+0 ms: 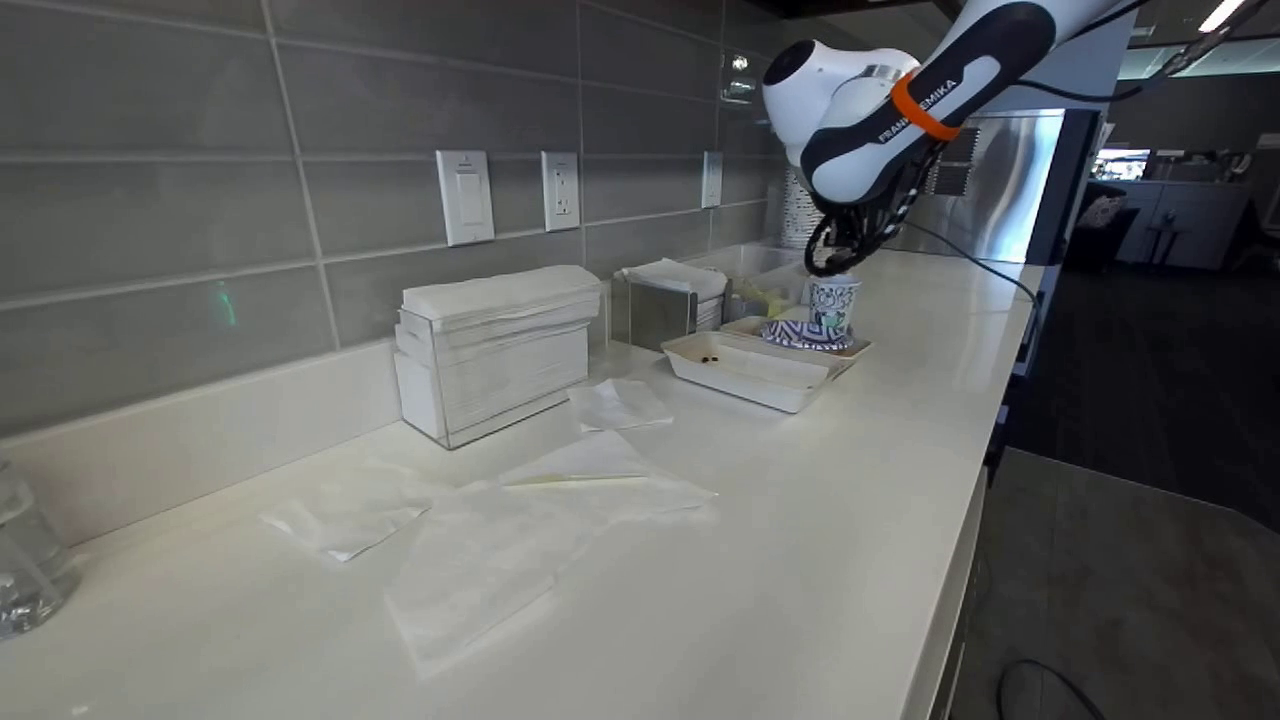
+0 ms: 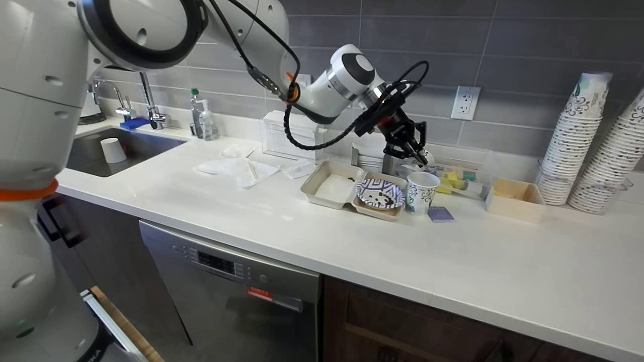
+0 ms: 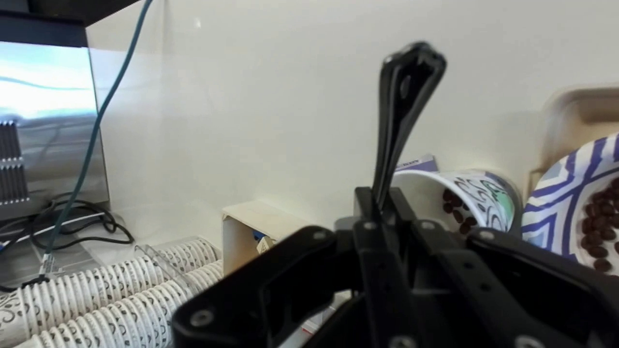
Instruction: Pick up the spoon from the left side of the take away pack, scoop some of the contents on the same side of the take away pack, place them in the mug and place the spoon in the bowl
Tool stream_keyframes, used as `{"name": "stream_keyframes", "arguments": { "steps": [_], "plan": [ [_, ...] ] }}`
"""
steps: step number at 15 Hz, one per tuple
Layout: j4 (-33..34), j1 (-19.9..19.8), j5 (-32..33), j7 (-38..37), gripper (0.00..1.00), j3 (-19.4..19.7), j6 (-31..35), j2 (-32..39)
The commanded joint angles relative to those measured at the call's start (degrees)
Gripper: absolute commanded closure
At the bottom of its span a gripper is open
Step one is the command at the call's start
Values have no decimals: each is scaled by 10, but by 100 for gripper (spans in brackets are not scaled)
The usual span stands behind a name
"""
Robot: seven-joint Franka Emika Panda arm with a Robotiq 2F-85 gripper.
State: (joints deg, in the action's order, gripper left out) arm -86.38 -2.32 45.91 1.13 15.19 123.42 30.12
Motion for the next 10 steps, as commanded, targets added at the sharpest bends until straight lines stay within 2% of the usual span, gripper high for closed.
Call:
{"name": "stream_keyframes", "arguments": {
  "steps": [1,6,10],
  "plan": [
    [-28,12,76,-20,98,-7,-9,-12],
    [-60,21,162,-26,98,-25,-21,-19],
    [-86,25,234,-34,98,-36,-59,-25]
  ]
}}
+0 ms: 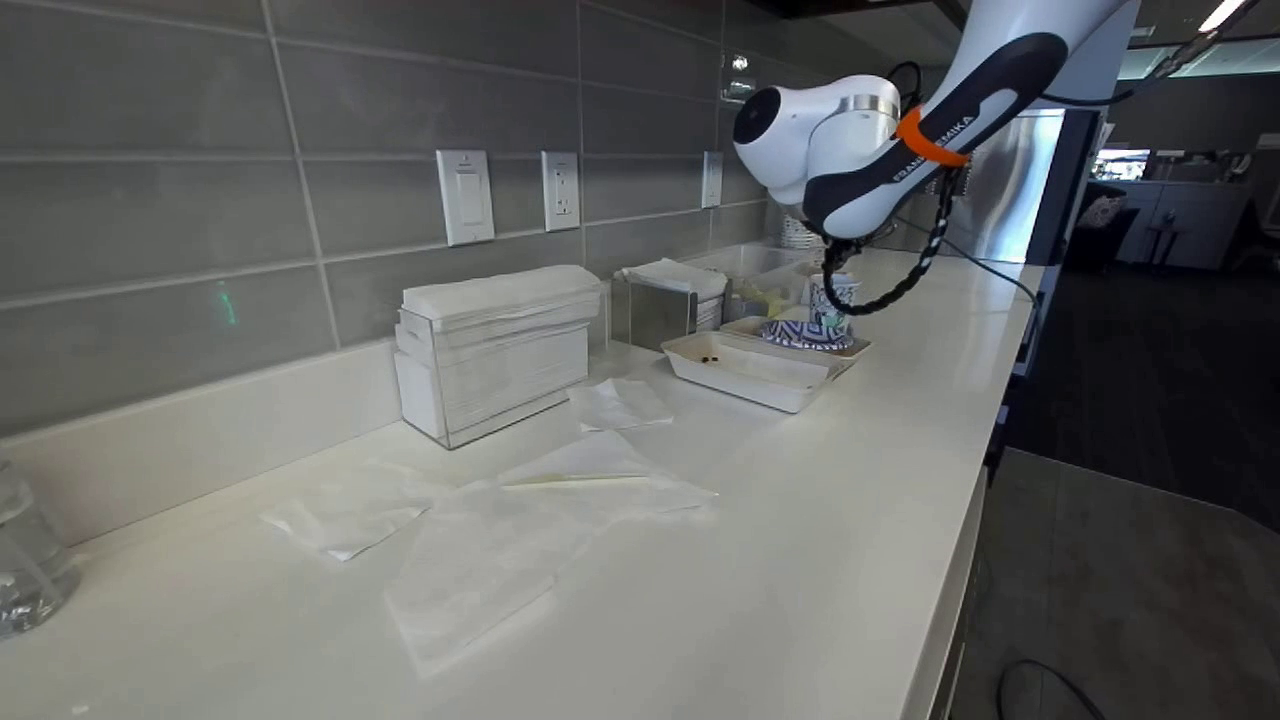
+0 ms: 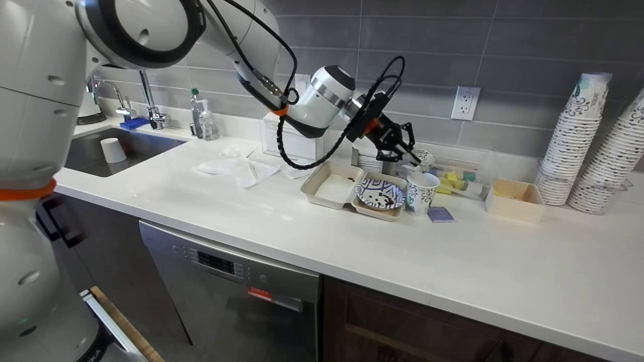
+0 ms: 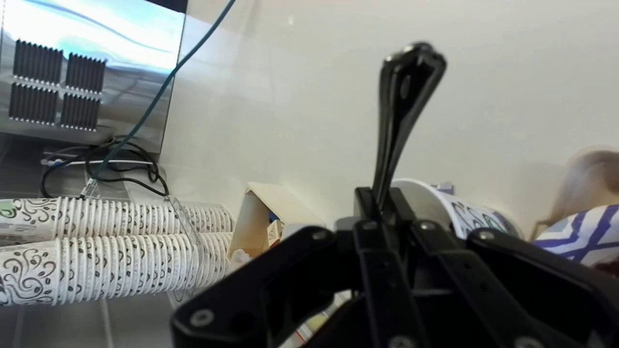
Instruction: Pick up the spoon from the left side of the take away pack, scoop some of the contents on the same side of the take away pack, place them in the mug and place the spoon in the bowl
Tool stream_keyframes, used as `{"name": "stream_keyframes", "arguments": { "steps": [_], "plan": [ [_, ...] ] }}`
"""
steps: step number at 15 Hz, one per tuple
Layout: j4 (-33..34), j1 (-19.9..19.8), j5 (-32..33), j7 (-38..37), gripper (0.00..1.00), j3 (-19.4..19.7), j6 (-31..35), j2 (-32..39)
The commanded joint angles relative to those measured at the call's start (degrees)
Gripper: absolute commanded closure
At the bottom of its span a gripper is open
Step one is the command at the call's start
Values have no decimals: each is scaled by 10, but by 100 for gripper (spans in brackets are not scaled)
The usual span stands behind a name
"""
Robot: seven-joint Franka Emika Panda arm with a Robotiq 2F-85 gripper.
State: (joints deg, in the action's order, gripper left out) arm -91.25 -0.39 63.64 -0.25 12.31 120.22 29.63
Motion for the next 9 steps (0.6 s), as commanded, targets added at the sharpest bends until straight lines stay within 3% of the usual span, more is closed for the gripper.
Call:
{"name": "stream_keyframes", "arguments": {
  "steps": [1,6,9],
  "plan": [
    [-43,5,71,-21,98,-12,-36,-23],
    [-59,-5,118,-29,98,-30,-46,-27],
    [-56,-18,89,-19,98,-46,-43,-35]
  ]
}}
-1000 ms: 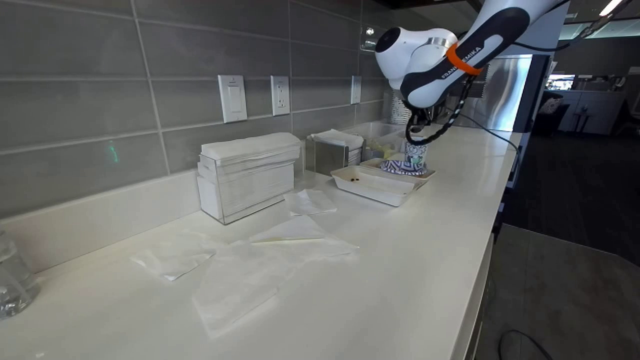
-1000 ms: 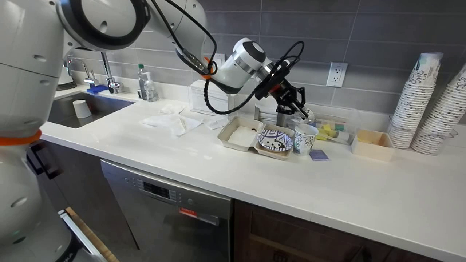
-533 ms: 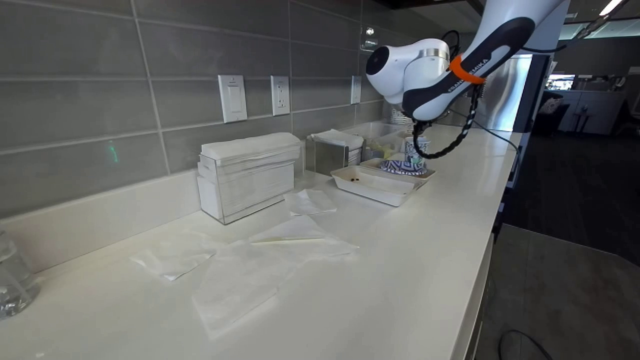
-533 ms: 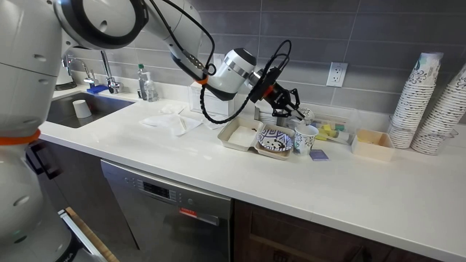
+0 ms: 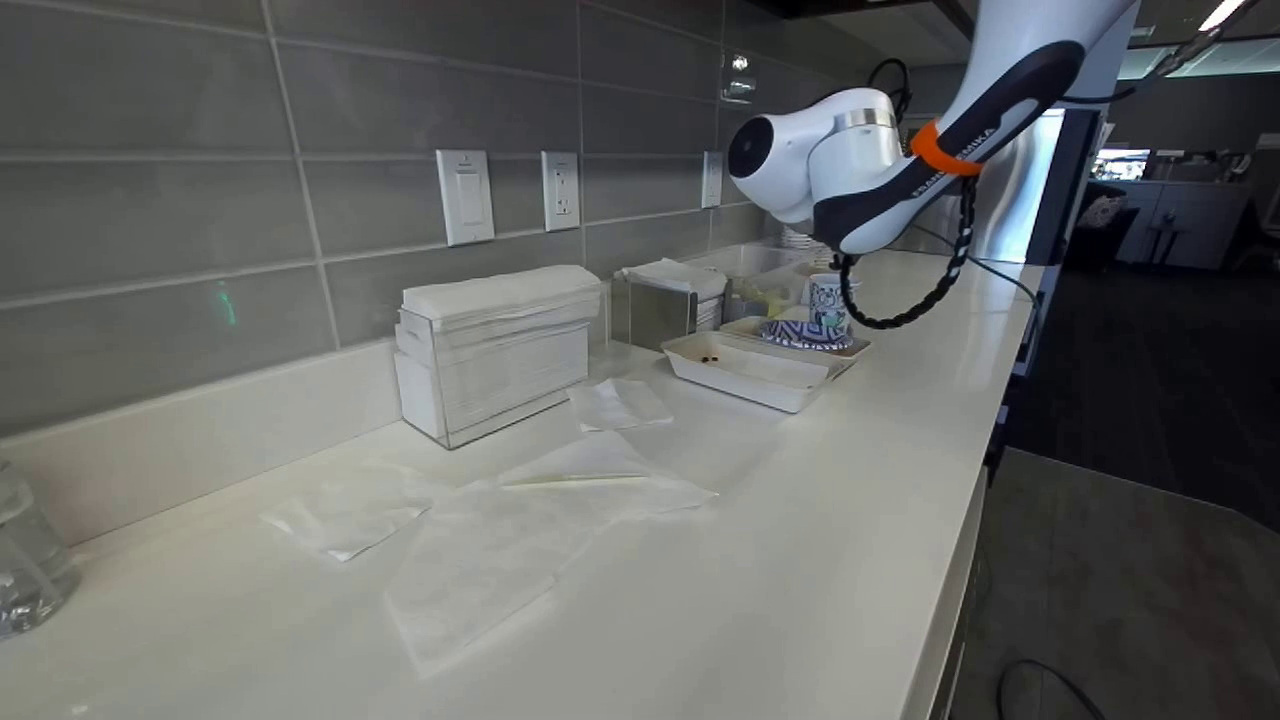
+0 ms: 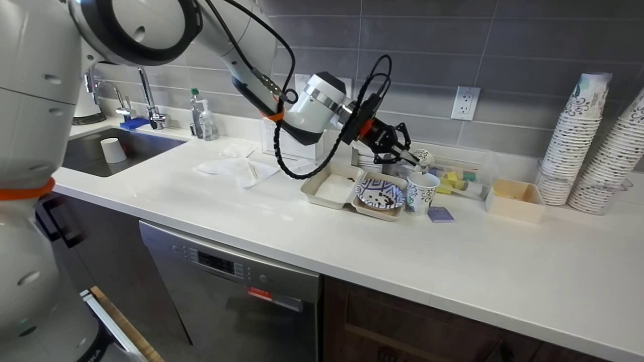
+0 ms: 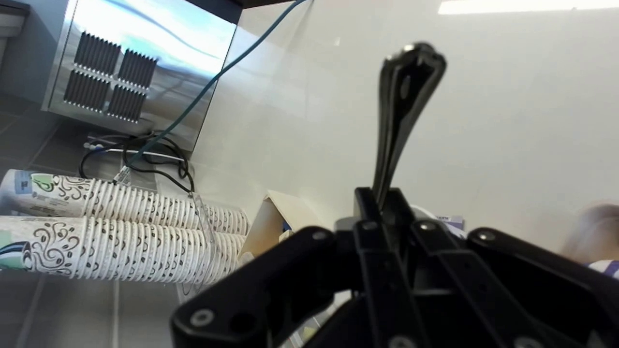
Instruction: Pick up the spoon from the left side of the take away pack, scoop some of the contents on the same side of the take away pack, place them in the mug and place the spoon in the bowl
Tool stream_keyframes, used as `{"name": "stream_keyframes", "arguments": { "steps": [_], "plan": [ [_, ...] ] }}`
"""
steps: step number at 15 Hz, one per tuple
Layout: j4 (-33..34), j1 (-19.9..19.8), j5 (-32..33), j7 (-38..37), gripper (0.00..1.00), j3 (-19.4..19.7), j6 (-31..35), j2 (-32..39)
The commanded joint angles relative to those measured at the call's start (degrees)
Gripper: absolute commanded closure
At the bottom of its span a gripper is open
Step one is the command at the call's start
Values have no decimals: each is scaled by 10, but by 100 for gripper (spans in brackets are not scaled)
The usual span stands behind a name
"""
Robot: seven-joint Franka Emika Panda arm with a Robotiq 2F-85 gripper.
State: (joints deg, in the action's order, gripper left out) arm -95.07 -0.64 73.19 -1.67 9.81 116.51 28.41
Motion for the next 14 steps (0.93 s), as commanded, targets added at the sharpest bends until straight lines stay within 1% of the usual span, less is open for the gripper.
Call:
{"name": "stream_keyframes", "arguments": {
  "steps": [1,4,5,6,7,8,12,14],
  "plan": [
    [-17,-20,-16,-4,98,-26,-3,-31],
    [-24,-26,-28,3,98,-34,-2,-62],
    [-26,-30,-42,11,98,-39,-1,-73],
    [-28,-36,-64,25,98,-45,4,-82],
    [-32,-48,-108,49,98,-56,24,-94],
    [-37,-52,-133,64,98,-60,37,-103],
    [-78,-57,-235,119,98,-79,99,-138],
    [-89,-60,-298,158,98,-85,122,-138]
  ]
}}
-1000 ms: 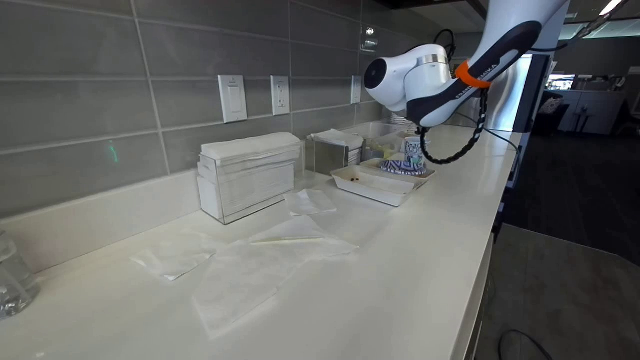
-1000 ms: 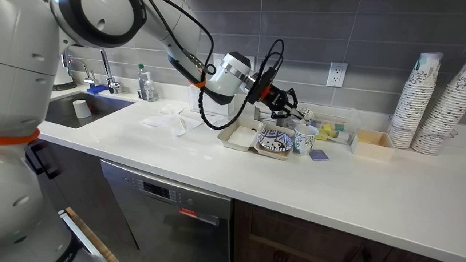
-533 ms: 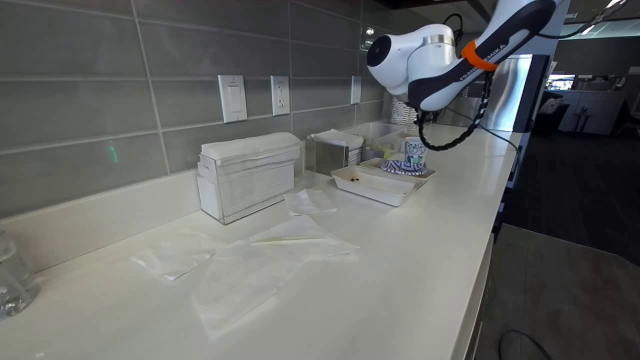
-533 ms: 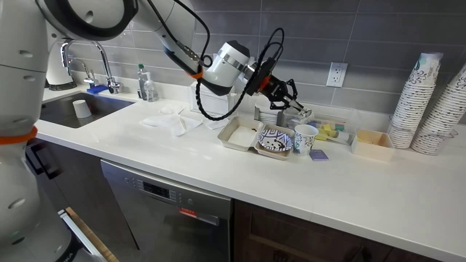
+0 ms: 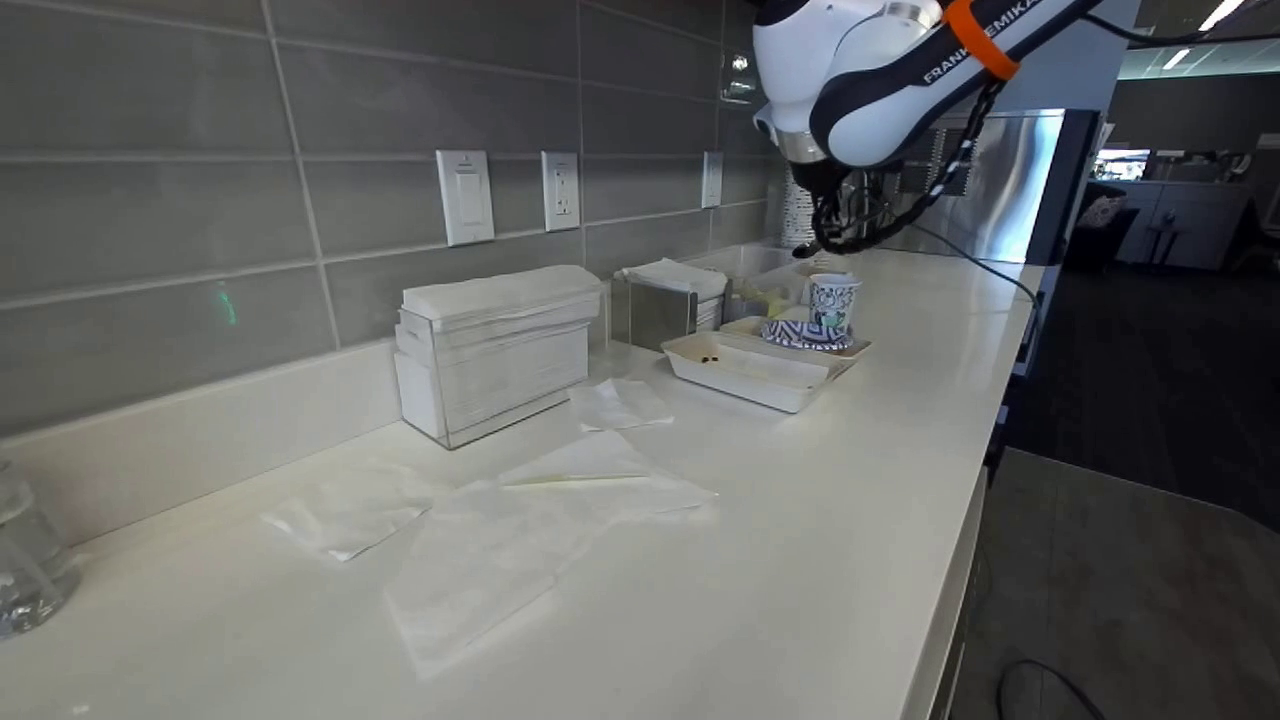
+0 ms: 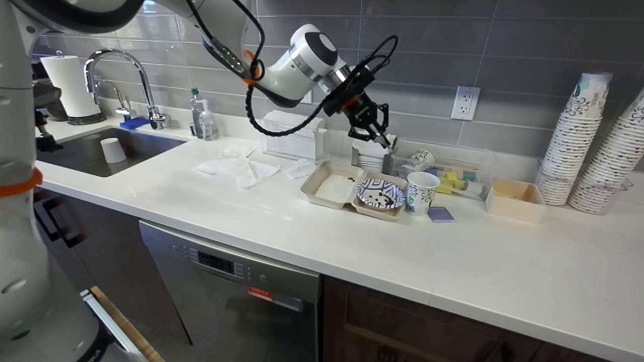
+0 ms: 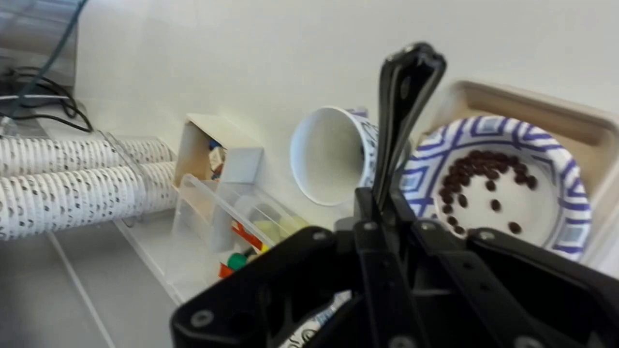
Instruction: Pick up the spoon from the left side of the take away pack, scoop some of the contents on the same side of the take away pack, place them in the mug and place the spoon in the bowl
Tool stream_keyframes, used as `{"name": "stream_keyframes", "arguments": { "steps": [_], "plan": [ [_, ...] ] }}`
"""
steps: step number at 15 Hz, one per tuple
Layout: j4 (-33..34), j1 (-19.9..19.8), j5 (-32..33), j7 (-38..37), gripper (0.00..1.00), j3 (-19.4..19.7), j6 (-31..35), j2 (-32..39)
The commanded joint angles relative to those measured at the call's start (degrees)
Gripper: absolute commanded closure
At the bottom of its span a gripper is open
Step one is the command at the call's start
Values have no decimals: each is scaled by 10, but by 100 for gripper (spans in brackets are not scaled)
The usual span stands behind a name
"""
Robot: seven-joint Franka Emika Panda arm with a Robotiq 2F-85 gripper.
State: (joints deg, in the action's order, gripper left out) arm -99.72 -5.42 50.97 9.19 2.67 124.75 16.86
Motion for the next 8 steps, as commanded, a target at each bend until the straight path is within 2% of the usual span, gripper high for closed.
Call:
{"name": "stream_keyframes", "arguments": {
  "steps": [1,8],
  "plan": [
    [-44,-14,-112,68,98,-15,46,-16],
    [-46,-48,-373,147,98,-13,61,33]
  ]
}}
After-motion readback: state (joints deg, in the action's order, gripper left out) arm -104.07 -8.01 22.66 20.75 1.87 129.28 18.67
